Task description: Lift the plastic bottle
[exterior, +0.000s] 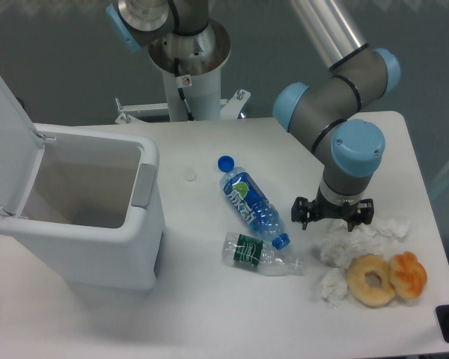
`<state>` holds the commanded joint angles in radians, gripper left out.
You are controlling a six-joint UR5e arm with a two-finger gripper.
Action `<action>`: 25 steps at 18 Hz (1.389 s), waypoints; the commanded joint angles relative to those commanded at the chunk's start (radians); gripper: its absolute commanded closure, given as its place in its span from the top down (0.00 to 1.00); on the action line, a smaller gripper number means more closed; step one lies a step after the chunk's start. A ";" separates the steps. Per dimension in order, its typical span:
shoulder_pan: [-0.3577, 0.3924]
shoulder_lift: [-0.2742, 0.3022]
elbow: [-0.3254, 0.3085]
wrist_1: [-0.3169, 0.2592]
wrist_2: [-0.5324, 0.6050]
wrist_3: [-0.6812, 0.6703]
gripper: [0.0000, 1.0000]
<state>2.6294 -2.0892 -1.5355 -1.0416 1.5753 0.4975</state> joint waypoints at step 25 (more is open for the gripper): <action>-0.068 -0.023 -0.075 0.058 0.028 -0.188 1.00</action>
<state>2.5617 -2.1123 -1.6106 -0.9833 1.6030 0.3098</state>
